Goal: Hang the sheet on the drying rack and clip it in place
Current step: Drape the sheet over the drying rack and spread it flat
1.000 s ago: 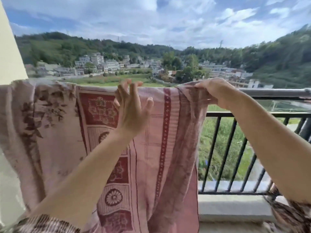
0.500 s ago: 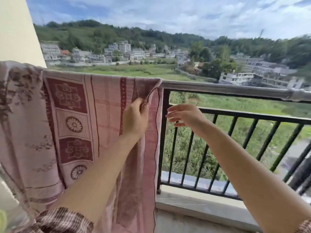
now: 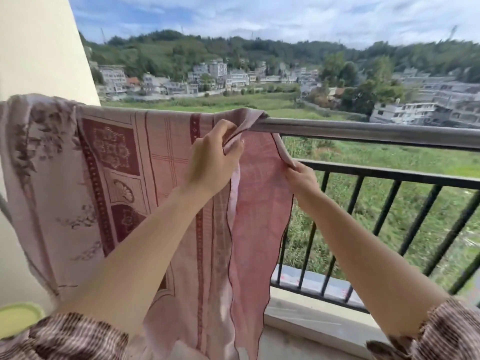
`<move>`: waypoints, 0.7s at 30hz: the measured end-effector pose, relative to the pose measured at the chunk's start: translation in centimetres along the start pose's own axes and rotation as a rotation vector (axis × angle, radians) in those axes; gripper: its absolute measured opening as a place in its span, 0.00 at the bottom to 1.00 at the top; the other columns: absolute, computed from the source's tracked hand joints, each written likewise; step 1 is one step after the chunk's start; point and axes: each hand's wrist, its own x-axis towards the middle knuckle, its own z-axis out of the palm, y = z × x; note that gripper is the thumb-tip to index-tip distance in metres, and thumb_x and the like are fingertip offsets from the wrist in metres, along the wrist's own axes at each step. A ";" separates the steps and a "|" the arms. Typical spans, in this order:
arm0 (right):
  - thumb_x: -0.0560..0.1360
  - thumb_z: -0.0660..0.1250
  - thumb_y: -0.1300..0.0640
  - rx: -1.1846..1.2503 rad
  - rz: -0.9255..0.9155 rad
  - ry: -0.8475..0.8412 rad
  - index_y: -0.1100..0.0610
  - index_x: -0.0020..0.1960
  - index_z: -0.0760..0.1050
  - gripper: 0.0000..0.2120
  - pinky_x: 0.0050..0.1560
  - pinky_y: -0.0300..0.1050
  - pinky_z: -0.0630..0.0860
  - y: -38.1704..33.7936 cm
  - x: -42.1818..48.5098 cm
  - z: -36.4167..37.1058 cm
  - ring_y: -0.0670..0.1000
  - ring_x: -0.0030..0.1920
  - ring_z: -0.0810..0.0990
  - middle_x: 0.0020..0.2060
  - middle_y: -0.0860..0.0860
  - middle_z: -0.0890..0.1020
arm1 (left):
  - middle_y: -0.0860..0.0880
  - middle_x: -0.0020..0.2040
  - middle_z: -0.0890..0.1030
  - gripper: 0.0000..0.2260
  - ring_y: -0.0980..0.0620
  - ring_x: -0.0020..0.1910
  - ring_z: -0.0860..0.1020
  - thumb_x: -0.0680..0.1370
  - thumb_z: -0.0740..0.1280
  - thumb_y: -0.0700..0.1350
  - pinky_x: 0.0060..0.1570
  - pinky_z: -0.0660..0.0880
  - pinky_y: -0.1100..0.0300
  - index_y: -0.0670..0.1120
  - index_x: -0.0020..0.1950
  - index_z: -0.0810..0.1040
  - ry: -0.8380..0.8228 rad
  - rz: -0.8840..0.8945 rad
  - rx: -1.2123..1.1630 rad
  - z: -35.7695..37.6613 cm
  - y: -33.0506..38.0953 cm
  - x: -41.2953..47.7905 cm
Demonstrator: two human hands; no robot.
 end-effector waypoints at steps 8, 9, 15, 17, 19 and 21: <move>0.76 0.61 0.62 0.399 0.014 0.097 0.57 0.42 0.73 0.05 0.30 0.44 0.76 -3.9 4.7 -7.7 0.51 0.33 0.75 0.35 0.54 0.77 | 0.56 0.23 0.64 0.18 0.57 0.25 0.63 0.78 0.65 0.47 0.28 0.59 0.66 0.48 0.30 0.63 -0.351 -0.054 -0.134 3.3 4.8 -1.2; 0.77 0.61 0.62 0.413 0.022 0.084 0.57 0.42 0.73 0.06 0.35 0.47 0.77 -4.0 4.7 -8.3 0.51 0.35 0.77 0.37 0.54 0.78 | 0.56 0.24 0.64 0.18 0.58 0.25 0.63 0.78 0.65 0.47 0.29 0.60 0.66 0.47 0.30 0.63 -0.413 -0.098 -0.161 3.9 5.6 -1.5; 0.69 0.65 0.36 0.393 -0.190 -0.206 0.58 0.44 0.76 0.24 0.36 0.45 0.78 -4.1 4.0 -14.7 0.50 0.33 0.80 0.32 0.50 0.81 | 0.47 0.32 0.62 0.18 0.49 0.32 0.62 0.79 0.64 0.46 0.38 0.60 0.58 0.33 0.38 0.67 -0.517 -0.226 -0.319 5.8 10.2 -3.7; 0.71 0.64 0.38 0.402 -0.272 -0.291 0.58 0.47 0.79 0.23 0.44 0.53 0.79 -4.0 4.0 -17.5 0.56 0.41 0.81 0.39 0.54 0.82 | 0.47 0.33 0.62 0.17 0.48 0.33 0.61 0.79 0.63 0.46 0.38 0.60 0.57 0.33 0.39 0.68 -0.486 -0.216 -0.354 6.5 12.5 -4.3; 0.75 0.61 0.41 0.437 -0.272 -0.318 0.56 0.44 0.80 0.20 0.43 0.52 0.80 -4.0 3.5 -19.4 0.54 0.40 0.83 0.38 0.52 0.84 | 0.47 0.34 0.66 0.17 0.48 0.35 0.64 0.79 0.63 0.47 0.41 0.61 0.56 0.32 0.43 0.70 -0.448 -0.223 -0.392 7.6 14.6 -4.8; 0.77 0.60 0.42 0.470 -0.210 -0.322 0.54 0.42 0.80 0.18 0.41 0.52 0.82 -3.5 3.0 -21.2 0.52 0.38 0.84 0.36 0.51 0.85 | 0.47 0.40 0.71 0.20 0.49 0.40 0.69 0.78 0.64 0.50 0.47 0.64 0.56 0.31 0.52 0.72 -0.420 -0.260 -0.450 9.0 16.7 -5.1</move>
